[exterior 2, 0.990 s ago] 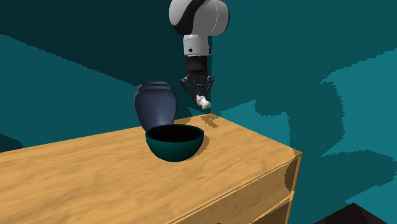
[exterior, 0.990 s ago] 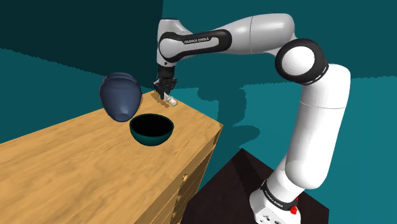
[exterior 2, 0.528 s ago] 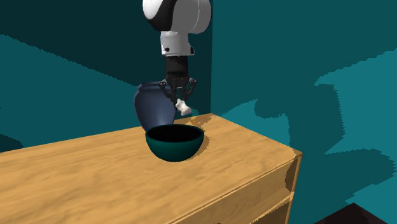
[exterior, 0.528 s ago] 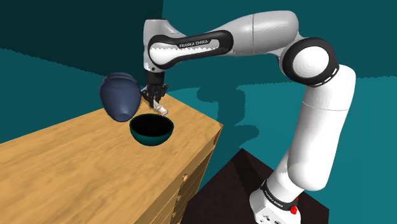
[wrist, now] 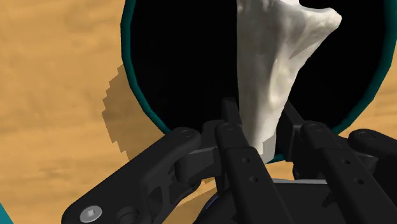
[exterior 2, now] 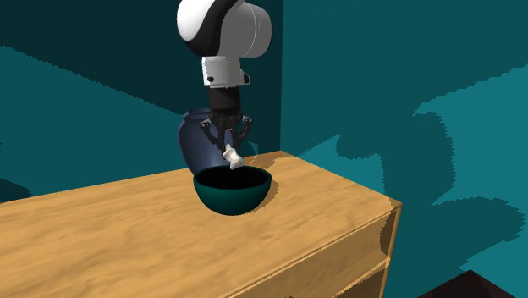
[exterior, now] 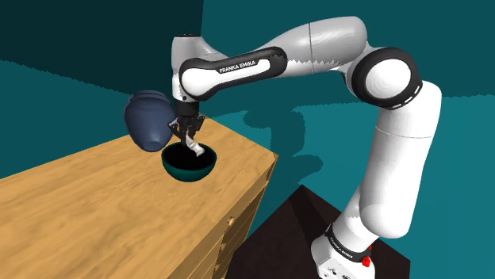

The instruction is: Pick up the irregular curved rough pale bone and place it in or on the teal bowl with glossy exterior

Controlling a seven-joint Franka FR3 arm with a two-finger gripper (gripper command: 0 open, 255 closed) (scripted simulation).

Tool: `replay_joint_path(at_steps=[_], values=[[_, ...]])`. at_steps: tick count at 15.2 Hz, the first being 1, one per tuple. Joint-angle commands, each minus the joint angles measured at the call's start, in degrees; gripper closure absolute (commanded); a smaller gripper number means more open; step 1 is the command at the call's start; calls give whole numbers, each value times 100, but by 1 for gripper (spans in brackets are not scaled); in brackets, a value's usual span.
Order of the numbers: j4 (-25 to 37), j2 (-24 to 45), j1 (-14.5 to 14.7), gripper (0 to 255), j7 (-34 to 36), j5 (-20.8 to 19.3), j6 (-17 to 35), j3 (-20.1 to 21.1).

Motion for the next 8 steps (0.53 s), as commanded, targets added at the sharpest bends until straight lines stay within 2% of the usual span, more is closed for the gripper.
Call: replay_joint_path(at_steps=[1,8], values=[[-96,54,13,255,34,-23,150,-3],[-272,213,26,255,79,-84,478,-27]])
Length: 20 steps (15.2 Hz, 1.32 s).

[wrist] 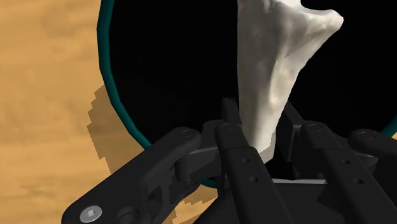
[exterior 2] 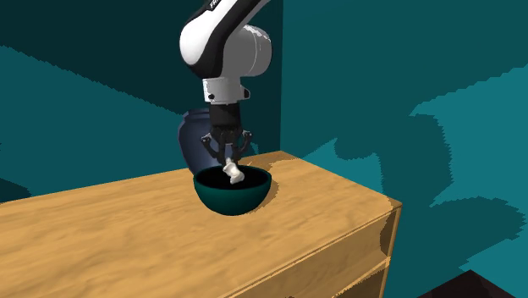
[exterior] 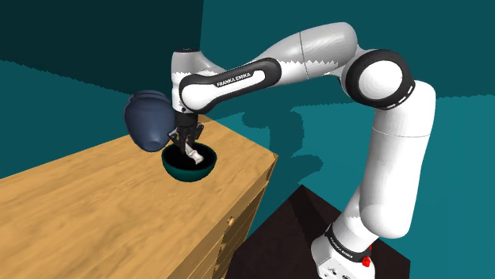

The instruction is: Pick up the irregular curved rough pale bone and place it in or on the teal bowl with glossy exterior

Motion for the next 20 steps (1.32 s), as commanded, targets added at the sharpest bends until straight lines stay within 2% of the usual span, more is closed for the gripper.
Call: replay_joint_path(at_steps=[1,6,7,12,16,20], values=[[6,17,3,255,4,-5,13,-2],[6,16,3,255,3,-5,12,-2],[6,16,3,0,3,-5,12,-2],[6,16,3,0,3,-5,12,-2],[415,-226,-3,0,-61,92,-629,41],[415,-226,-3,0,-61,92,-629,41]])
